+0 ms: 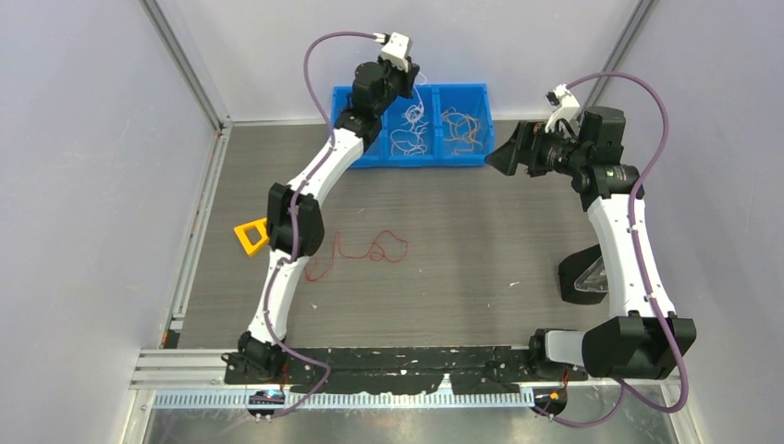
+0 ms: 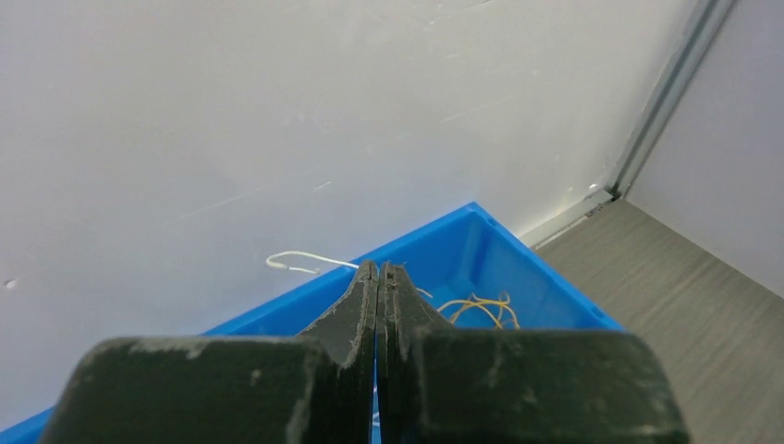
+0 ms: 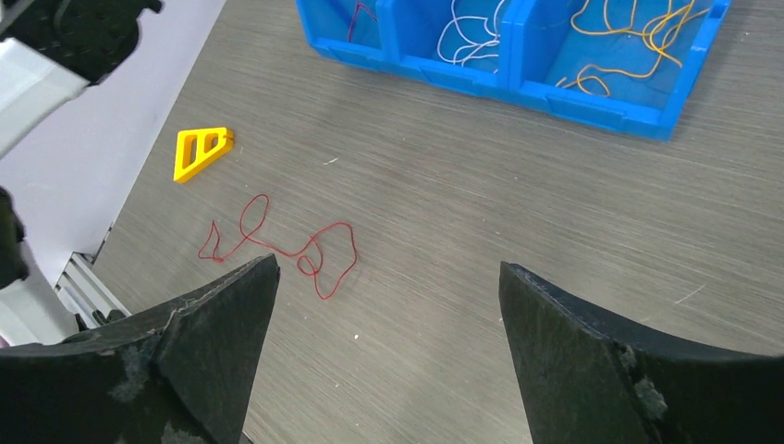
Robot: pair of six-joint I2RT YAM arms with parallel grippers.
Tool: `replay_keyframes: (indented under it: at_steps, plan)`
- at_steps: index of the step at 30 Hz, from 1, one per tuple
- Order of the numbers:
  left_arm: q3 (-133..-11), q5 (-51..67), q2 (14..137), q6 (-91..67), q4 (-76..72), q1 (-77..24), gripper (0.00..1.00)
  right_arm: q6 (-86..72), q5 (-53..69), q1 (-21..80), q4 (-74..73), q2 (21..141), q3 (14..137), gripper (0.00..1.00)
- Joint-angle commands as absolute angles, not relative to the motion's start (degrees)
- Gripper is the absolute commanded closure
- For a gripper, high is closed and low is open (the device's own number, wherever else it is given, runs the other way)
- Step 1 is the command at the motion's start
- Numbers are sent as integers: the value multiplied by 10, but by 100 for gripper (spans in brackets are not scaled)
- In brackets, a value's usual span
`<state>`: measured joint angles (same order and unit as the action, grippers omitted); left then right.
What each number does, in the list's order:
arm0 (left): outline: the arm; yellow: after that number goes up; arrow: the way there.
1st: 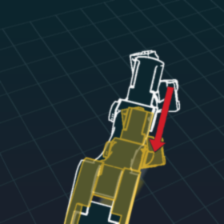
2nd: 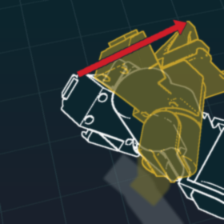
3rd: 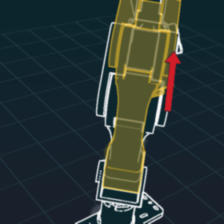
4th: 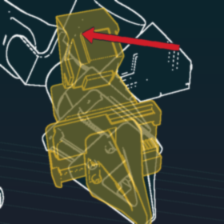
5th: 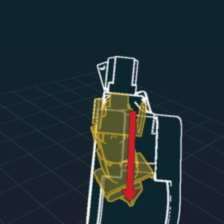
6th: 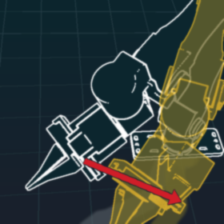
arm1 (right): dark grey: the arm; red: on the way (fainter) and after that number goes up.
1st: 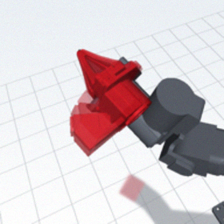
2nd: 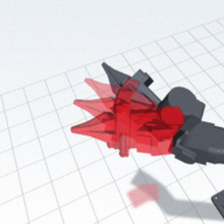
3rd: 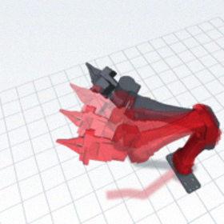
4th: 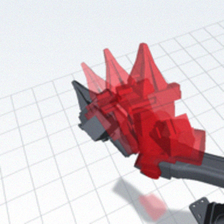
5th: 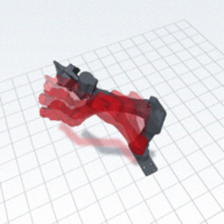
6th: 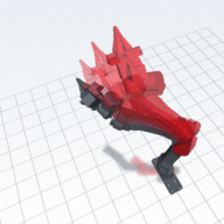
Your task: Untangle the cables
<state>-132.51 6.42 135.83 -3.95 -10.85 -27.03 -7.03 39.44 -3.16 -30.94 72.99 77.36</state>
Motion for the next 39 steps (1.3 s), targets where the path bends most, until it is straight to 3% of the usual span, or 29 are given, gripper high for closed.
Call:
replay_keyframes:
  at_steps: [1,2,4,6,8,12,16,19,24,28,33,39]
  plan:
    - [-1412,56,1423,-13,-124,-267,100,-59,382,-36,-323,720,798,5]
    - [-1416,55,1432,-6,-130,-266,95,-60,381,-36,-327,720,801,5]
    - [-1407,49,1437,23,-143,-266,67,-60,380,-36,-330,722,804,5]
    - [-1388,40,1425,42,-149,-264,47,-59,382,-36,-331,722,802,5]
    - [-1367,34,1398,46,-146,-259,39,-58,389,-36,-328,725,799,5]
    - [-1265,69,1281,33,-105,-242,33,-43,416,-36,-324,742,797,5]
    - [-1099,207,1116,51,-26,-212,23,3,449,-36,-342,759,796,5]
    - [-997,386,998,102,112,-172,6,39,470,-35,-353,768,782,5]
    - [-906,440,895,237,401,-136,4,92,474,-14,-372,788,772,5]
    - [-841,370,862,315,567,-135,3,157,442,51,-433,818,788,5]
    - [-722,263,824,296,546,-134,2,178,428,96,-451,838,783,6]
    - [-652,256,831,94,454,-134,9,187,411,101,-463,846,779,6]
